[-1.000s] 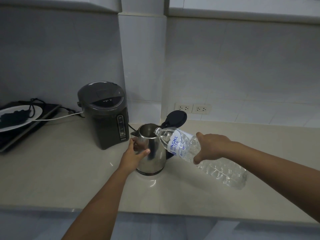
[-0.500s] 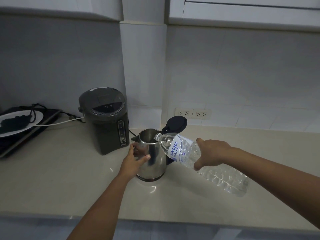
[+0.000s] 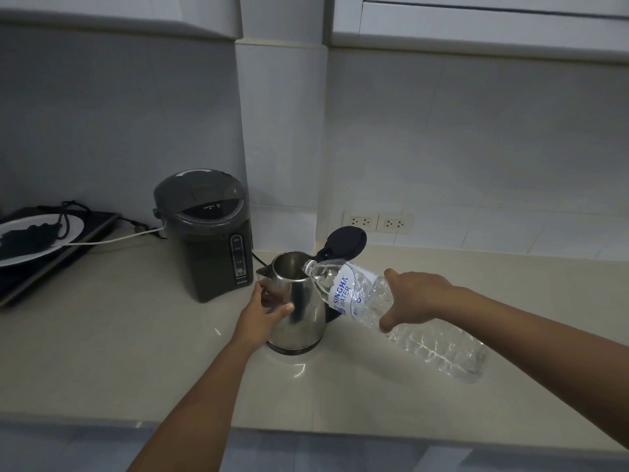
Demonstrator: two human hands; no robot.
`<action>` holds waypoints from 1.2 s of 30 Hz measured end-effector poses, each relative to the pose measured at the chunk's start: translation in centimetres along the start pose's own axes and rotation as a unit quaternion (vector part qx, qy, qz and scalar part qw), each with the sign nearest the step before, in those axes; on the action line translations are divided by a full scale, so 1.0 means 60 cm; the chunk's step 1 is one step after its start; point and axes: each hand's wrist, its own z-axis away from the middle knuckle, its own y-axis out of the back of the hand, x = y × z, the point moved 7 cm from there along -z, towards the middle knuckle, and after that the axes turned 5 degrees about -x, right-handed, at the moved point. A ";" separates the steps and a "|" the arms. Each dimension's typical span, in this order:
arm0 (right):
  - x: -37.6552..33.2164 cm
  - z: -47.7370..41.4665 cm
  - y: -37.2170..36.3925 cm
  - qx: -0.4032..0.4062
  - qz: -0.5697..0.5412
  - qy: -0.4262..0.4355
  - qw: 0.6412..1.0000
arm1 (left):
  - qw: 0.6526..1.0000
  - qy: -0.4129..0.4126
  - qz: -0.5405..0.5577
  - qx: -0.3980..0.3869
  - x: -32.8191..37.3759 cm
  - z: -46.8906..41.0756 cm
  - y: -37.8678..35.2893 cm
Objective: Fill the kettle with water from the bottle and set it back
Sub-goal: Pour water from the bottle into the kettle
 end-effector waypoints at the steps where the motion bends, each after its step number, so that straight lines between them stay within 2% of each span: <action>1: 0.000 0.000 0.000 0.000 0.001 0.000 1.000 | 1.000 0.000 0.000 0.000 0.000 0.000 0.000; 36: -0.003 -0.001 0.012 -0.005 0.027 0.002 1.000 | 1.000 0.000 0.007 -0.003 0.000 0.004 -0.002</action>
